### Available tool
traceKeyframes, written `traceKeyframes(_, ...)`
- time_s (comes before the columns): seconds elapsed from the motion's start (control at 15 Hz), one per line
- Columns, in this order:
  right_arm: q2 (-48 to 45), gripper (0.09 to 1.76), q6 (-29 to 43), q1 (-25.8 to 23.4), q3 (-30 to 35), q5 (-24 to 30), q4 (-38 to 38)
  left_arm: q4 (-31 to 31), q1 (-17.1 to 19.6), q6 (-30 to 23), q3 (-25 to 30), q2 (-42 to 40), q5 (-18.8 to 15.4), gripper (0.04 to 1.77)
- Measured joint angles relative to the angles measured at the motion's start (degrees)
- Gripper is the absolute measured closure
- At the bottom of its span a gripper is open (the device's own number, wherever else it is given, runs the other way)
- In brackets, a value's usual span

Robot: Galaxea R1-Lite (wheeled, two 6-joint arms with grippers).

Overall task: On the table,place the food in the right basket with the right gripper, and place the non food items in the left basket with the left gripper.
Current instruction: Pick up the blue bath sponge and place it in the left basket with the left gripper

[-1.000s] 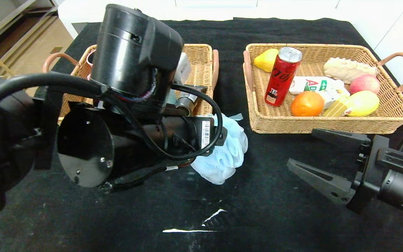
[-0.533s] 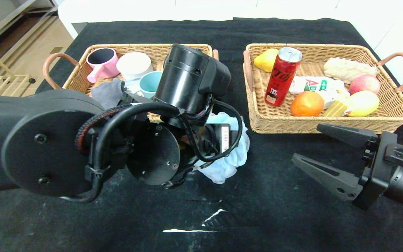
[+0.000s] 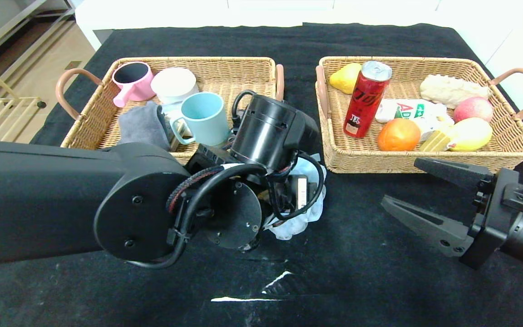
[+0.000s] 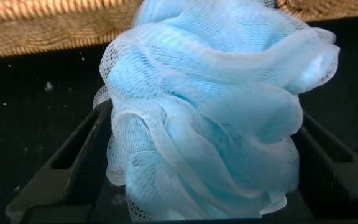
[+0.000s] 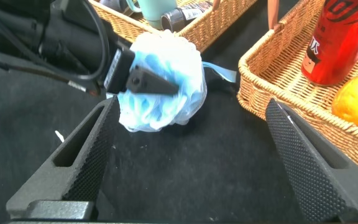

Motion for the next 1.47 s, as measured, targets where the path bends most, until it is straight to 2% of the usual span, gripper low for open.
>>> traceKeyframes(0.13,0.0,0.14,0.0,0.0,0.0,0.0,0.0,0.0,0.0,0.0,0.1,0.3,0.1,0.09)
traceKeyframes(0.2,0.0,0.14,0.0,0.0,0.0,0.0,0.1,0.0,0.0,0.0,0.2,0.4,0.1,0.18)
traceKeyframes(0.27,0.0,0.14,0.0,0.0,0.0,0.0,0.1,0.0,0.0,0.0,0.2,0.5,0.1,0.36)
traceKeyframes(0.47,0.2,0.14,0.0,0.0,0.1,0.0,0.2,0.1,0.0,0.1,0.3,0.5,0.1,0.77)
traceKeyframes(0.73,0.4,0.14,0.0,0.0,0.2,0.0,0.3,0.0,0.1,0.1,0.4,0.5,0.0,1.09)
traceKeyframes(1.47,1.2,0.14,-0.1,0.4,0.6,0.0,0.2,0.0,0.1,0.2,1.3,0.5,-0.3,1.13)
